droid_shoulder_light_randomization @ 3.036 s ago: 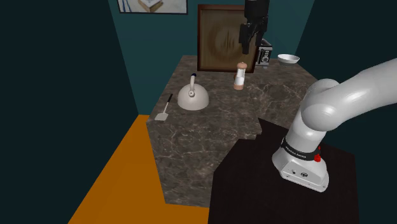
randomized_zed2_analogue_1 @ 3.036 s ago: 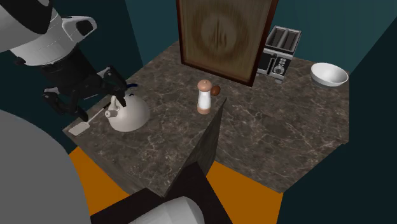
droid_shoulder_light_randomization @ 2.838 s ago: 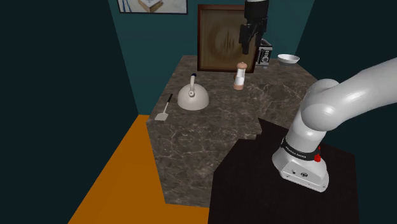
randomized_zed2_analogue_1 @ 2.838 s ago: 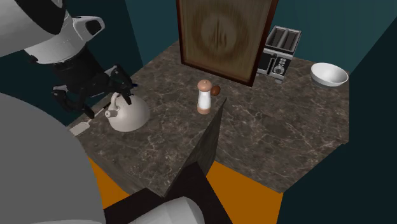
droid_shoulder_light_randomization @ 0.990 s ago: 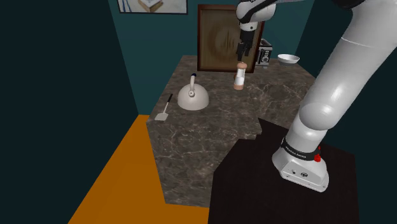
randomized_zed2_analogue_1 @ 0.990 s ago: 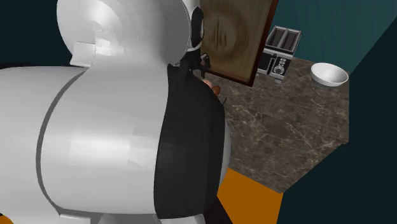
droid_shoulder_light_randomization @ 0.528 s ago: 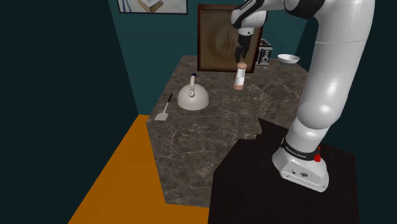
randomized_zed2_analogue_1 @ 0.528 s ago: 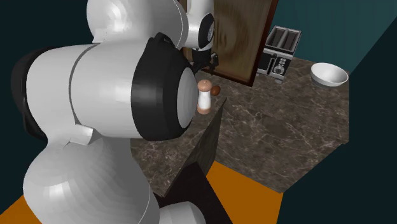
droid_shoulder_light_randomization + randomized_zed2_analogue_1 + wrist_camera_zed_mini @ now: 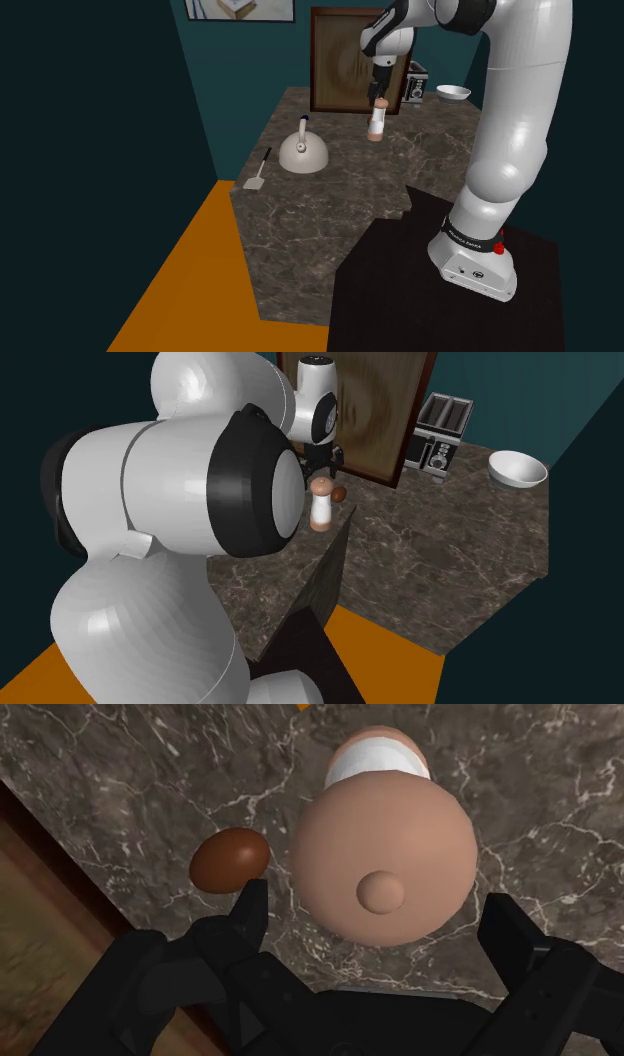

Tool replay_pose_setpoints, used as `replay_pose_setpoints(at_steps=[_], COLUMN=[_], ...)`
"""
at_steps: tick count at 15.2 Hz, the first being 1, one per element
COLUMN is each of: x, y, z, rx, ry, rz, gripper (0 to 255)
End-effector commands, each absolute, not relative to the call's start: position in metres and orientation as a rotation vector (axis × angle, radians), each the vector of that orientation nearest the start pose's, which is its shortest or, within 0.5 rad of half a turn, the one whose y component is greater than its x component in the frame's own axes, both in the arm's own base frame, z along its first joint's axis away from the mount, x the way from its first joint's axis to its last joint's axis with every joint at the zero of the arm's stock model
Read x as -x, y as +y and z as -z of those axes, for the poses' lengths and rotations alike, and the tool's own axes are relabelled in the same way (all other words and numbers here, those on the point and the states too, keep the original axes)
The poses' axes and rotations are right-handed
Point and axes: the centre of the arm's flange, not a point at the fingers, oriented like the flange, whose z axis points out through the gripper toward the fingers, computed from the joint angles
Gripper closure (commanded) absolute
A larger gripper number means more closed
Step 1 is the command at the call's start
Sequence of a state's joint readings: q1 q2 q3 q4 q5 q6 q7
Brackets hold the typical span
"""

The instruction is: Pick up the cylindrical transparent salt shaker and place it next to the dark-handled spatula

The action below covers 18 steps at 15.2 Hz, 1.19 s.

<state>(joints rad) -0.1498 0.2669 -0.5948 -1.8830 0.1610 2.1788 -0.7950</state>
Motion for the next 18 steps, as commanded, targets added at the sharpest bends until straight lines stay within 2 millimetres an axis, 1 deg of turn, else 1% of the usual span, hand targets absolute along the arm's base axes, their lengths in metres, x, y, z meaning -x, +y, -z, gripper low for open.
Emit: replay_pose_setpoints(at_steps=[1, 6, 7, 16, 18], x=[-0.472, -0.472, -0.472, -0.472, -0.472], y=[-0.399, -0.399, -0.399, -0.399, -0.399], z=[-0.395, -0.395, -0.395, -0.395, -0.405], rx=[3.205, 3.205, 3.205, 3.205, 3.205], ry=[0.023, 0.023, 0.023, 0.023, 0.023], rz=[0.078, 0.078, 0.078, 0.078, 0.078], gripper=[0, 0, 255, 255, 255])
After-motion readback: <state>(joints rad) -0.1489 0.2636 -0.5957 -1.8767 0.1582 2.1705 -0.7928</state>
